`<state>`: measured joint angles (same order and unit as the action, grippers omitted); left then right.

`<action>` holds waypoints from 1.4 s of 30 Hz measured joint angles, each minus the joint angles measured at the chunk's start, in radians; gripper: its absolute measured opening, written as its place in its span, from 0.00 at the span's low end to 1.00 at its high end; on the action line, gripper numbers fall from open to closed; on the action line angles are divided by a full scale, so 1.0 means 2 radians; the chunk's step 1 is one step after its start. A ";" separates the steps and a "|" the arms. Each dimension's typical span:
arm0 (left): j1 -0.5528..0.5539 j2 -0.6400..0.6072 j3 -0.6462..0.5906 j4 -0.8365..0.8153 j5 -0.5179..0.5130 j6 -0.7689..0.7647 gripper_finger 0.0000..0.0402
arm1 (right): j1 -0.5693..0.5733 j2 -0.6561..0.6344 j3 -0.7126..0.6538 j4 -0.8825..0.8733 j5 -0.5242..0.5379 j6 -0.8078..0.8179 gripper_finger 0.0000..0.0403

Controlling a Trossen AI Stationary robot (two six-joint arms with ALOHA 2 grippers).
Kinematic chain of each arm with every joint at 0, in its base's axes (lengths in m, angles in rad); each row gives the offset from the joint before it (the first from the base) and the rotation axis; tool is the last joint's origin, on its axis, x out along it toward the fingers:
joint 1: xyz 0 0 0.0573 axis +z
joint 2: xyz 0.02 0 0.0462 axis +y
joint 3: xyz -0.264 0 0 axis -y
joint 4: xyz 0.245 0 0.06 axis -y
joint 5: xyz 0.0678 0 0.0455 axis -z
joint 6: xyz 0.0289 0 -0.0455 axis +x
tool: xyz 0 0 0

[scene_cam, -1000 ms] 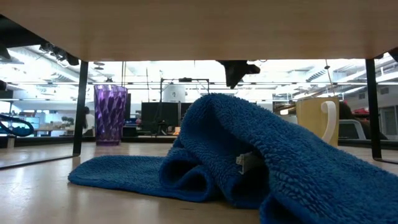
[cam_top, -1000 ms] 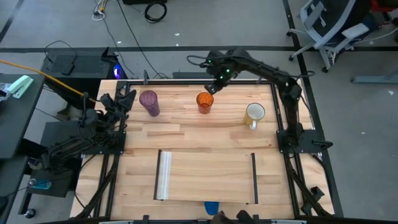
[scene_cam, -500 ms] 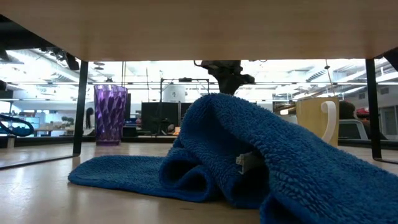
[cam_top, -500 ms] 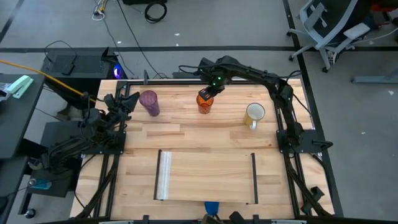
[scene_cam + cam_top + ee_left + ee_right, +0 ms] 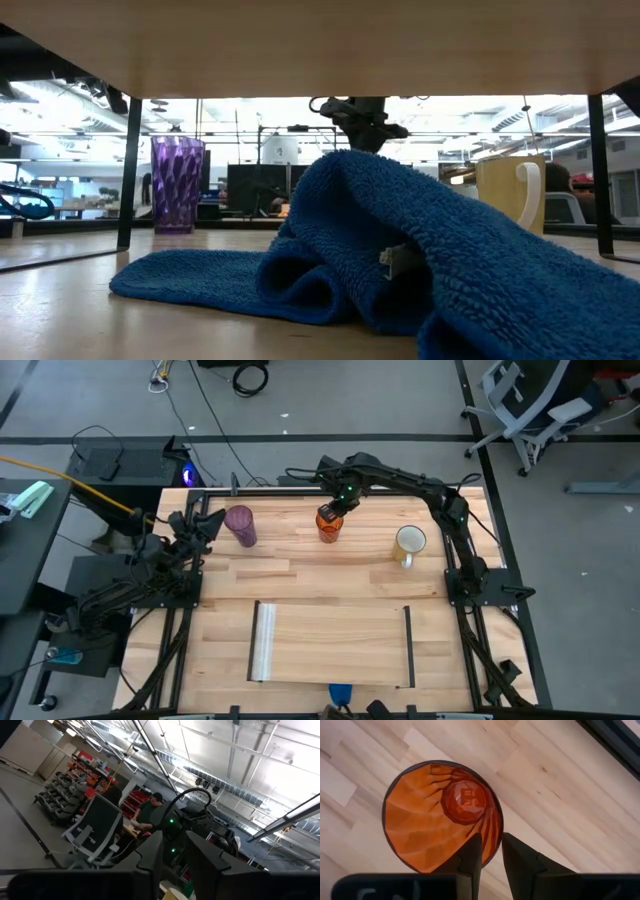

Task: Stack small to large cups/mugs on shelf
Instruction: Move the orange cup to the middle right of the table

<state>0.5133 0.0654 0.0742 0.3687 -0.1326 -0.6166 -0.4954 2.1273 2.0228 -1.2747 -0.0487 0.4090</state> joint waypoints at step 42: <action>0.000 0.000 0.000 -0.013 0.000 0.000 0.22 | 0.002 -0.001 -0.049 0.046 0.011 0.008 0.15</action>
<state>0.5133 0.0654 0.0742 0.3419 -0.1329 -0.6164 -0.4920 2.1262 1.9255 -1.1835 -0.0267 0.4253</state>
